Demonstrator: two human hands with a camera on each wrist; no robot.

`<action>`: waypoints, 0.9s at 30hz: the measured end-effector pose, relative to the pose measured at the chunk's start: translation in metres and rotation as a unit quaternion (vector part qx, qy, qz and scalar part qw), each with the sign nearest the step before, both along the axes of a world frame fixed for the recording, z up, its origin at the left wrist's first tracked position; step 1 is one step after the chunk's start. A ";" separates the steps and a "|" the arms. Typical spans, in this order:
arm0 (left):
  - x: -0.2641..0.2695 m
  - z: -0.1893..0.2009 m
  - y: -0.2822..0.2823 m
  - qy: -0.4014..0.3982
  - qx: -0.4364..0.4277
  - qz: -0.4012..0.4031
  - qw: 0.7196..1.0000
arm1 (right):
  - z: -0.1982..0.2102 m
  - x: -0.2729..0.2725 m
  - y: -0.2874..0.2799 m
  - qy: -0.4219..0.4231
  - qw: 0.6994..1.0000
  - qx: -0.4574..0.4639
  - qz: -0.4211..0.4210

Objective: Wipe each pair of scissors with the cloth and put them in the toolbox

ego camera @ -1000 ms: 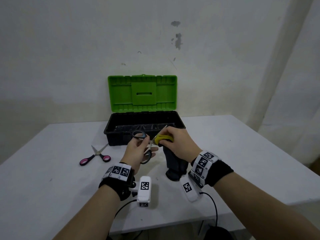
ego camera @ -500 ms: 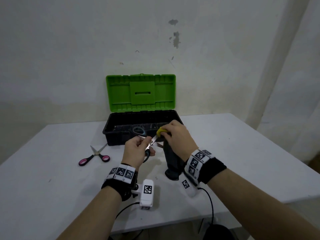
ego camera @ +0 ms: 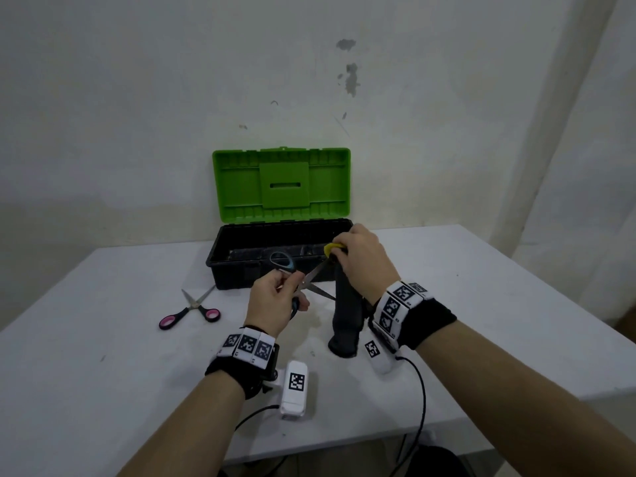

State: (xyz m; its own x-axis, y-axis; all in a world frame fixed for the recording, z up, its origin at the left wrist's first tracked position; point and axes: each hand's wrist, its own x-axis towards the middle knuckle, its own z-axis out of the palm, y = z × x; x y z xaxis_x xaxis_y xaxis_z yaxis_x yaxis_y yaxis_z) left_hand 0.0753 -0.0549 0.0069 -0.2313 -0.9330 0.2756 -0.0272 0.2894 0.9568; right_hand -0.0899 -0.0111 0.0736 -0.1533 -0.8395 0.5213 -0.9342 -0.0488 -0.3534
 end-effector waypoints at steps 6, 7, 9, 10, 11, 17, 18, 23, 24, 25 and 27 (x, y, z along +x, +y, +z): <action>-0.001 -0.001 -0.001 -0.015 -0.025 -0.011 1.000 | -0.008 0.025 0.014 0.065 0.990 0.077 0.096; -0.001 -0.002 0.000 -0.024 -0.029 -0.008 0.999 | -0.006 0.021 0.011 0.067 0.991 0.087 0.079; -0.001 -0.002 0.003 -0.035 -0.035 -0.001 0.999 | -0.002 0.011 0.005 0.060 0.993 0.093 0.033; 0.000 -0.003 0.004 -0.036 -0.034 0.003 0.999 | -0.001 0.006 0.004 0.055 0.994 0.088 0.016; 0.000 -0.003 0.004 -0.035 -0.033 0.008 0.999 | 0.000 0.004 0.004 0.054 0.995 0.080 0.014; -0.003 -0.003 0.003 -0.016 -0.046 0.004 0.999 | -0.012 0.025 0.013 0.124 0.981 0.080 0.124; -0.003 -0.003 0.003 -0.016 -0.047 0.000 0.999 | -0.014 0.025 0.012 0.134 0.980 0.082 0.122; -0.001 -0.008 0.004 -0.043 -0.041 0.017 0.998 | -0.007 0.009 0.007 0.125 0.987 0.082 0.052; -0.001 -0.007 0.004 -0.041 -0.037 0.020 0.998 | -0.005 0.010 0.007 0.128 0.987 0.074 0.062; -0.002 -0.007 0.004 -0.033 -0.033 0.022 0.999 | -0.005 0.013 0.008 0.136 0.985 0.068 0.078; -0.003 -0.006 0.004 -0.010 -0.029 0.015 0.999 | -0.006 0.023 0.011 0.151 0.980 0.065 0.110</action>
